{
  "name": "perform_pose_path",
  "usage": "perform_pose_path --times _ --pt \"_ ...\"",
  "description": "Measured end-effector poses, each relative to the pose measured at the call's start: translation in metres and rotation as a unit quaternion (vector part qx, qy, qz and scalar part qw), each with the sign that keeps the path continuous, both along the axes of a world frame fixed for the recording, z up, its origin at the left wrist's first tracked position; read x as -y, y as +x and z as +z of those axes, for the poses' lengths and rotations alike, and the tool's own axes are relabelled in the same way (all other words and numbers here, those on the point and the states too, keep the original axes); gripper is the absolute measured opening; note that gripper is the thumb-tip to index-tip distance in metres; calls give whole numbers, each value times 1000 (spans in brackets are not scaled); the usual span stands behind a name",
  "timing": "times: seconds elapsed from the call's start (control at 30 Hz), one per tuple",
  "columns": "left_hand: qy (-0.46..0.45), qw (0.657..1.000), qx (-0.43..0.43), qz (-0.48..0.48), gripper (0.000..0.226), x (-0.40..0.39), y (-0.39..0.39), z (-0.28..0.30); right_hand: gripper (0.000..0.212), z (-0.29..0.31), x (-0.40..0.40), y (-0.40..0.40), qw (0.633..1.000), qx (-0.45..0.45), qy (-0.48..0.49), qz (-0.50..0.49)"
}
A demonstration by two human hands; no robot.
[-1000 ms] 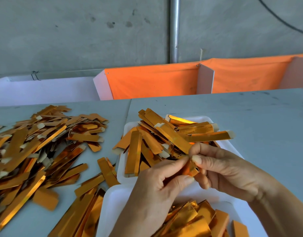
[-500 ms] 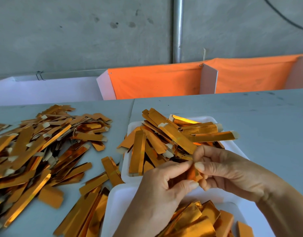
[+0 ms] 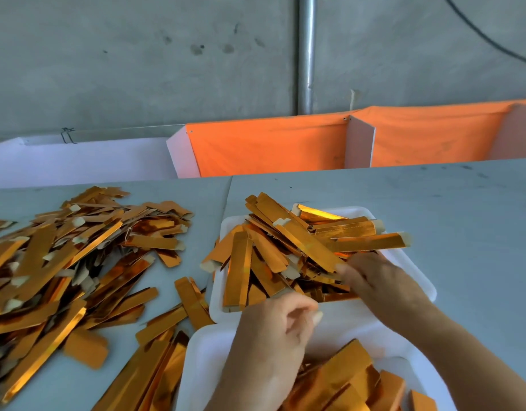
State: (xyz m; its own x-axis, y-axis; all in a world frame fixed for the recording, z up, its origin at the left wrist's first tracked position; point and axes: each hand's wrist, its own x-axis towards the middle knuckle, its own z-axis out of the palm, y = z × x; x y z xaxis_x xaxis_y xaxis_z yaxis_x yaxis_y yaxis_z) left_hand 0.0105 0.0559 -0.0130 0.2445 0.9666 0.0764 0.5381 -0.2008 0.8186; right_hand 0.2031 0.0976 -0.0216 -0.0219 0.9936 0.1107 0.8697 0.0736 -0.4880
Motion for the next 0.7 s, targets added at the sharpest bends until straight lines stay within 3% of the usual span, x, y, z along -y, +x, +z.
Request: perform_pose_path --times 0.07,0.17,0.3,0.4,0.53,0.7 --pt "32 999 -29 32 19 0 2 0 61 -5 -3 0 995 73 -56 41" --pt "83 990 -89 69 27 0 4 -1 75 -3 -7 1 990 80 -96 60" --pt "97 987 -110 73 31 -1 5 0 75 -2 -13 1 985 89 -125 79" --pt "106 985 -117 66 31 -1 6 0 58 -4 -15 1 984 96 -127 75" --pt "113 985 -113 68 31 -1 5 -2 26 -4 -14 5 996 -10 -57 68" --pt "105 986 -108 73 32 -2 4 -3 22 0 -10 3 985 -165 46 -33"
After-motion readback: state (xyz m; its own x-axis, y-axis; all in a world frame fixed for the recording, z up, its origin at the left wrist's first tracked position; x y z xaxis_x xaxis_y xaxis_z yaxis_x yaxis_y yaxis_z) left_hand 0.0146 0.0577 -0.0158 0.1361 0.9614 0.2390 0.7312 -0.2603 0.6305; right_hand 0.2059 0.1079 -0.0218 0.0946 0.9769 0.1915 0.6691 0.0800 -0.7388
